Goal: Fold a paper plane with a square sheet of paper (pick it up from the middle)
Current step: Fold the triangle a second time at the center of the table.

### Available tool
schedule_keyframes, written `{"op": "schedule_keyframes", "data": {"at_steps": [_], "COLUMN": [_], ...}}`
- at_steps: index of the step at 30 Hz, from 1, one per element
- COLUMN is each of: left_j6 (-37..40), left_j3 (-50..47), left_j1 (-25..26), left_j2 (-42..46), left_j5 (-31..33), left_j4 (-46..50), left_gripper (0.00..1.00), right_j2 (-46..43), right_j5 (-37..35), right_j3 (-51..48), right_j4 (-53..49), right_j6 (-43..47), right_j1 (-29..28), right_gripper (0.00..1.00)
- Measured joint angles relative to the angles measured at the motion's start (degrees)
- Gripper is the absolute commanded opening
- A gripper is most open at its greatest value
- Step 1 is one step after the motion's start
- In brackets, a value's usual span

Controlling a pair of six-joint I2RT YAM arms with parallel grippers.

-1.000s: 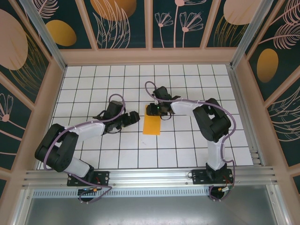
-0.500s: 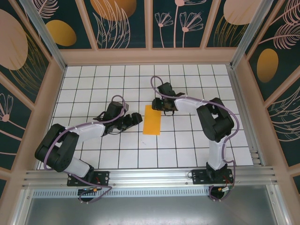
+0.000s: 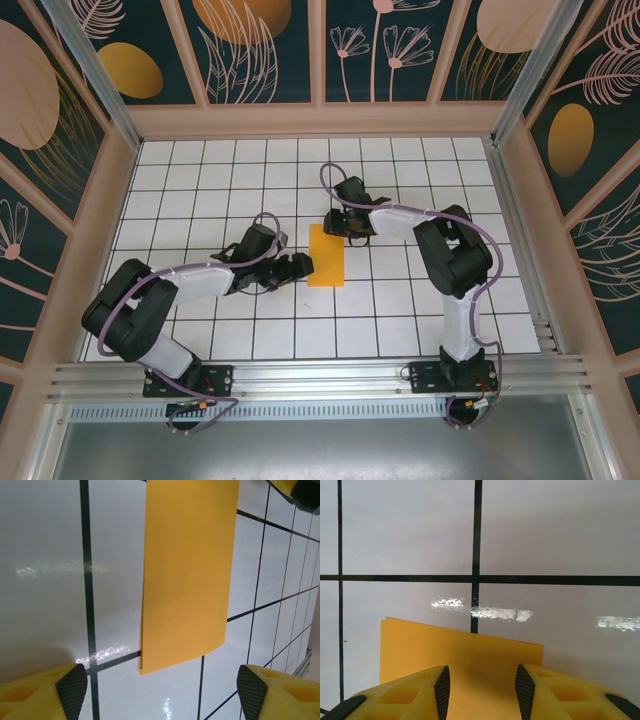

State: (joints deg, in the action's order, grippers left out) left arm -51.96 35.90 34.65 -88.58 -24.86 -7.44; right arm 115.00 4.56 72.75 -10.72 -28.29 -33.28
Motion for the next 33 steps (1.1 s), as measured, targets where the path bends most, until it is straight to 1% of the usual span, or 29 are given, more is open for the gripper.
{"op": "schedule_keyframes", "data": {"at_steps": [12, 16, 24, 33], "left_j6": [-5.2, -5.6, -6.2, -6.4], "left_j3": [0.0, 0.4, 1.4, 2.3], "left_j1": [2.2, 2.5, 2.9, 2.9], "left_j2": [-1.6, -2.4, -3.9, -5.1], "left_j5": [-1.9, -2.2, -3.0, -3.4], "left_j4": [-2.5, -2.9, -3.3, -4.4], "left_gripper": [0.81, 0.8, 0.75, 0.75], "right_j2": [0.2, 0.2, 0.2, 0.2], "right_j5": [0.2, 0.4, 0.5, 0.5], "right_j3": [-0.5, -0.9, -1.5, -2.1], "right_j4": [1.4, 2.0, 3.1, 4.4], "right_j6": [-3.0, -3.5, -3.6, -3.7], "right_j1": [0.3, 0.5, 0.6, 0.7], "right_gripper": [0.42, 0.42, 0.4, 0.39]}}
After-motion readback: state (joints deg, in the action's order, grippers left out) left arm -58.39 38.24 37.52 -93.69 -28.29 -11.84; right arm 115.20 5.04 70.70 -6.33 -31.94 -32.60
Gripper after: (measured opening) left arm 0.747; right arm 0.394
